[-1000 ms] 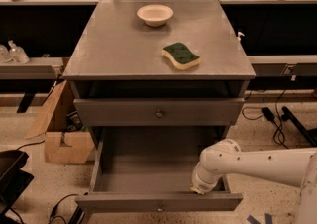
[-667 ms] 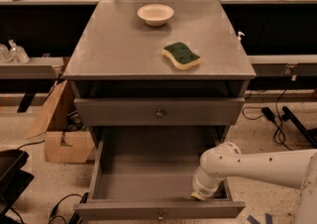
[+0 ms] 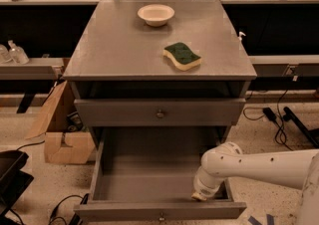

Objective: Open middle drawer

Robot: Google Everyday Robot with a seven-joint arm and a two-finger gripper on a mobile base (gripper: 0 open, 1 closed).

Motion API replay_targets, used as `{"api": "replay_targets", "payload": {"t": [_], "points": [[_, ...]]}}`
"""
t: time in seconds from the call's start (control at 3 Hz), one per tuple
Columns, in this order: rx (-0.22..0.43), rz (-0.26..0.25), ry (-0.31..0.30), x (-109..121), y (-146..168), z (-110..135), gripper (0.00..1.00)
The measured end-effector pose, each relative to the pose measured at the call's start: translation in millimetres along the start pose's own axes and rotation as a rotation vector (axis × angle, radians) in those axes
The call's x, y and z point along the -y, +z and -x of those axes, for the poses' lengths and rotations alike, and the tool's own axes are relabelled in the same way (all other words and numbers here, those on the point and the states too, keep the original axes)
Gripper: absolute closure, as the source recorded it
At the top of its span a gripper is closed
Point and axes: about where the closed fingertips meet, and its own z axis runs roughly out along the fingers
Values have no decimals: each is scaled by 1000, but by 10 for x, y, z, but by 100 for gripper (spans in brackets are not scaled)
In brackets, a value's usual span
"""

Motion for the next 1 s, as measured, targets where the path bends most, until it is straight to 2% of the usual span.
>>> {"api": "replay_targets", "payload": {"t": [1.0], "points": [[-1, 4, 0, -15, 12, -3, 12]]}}
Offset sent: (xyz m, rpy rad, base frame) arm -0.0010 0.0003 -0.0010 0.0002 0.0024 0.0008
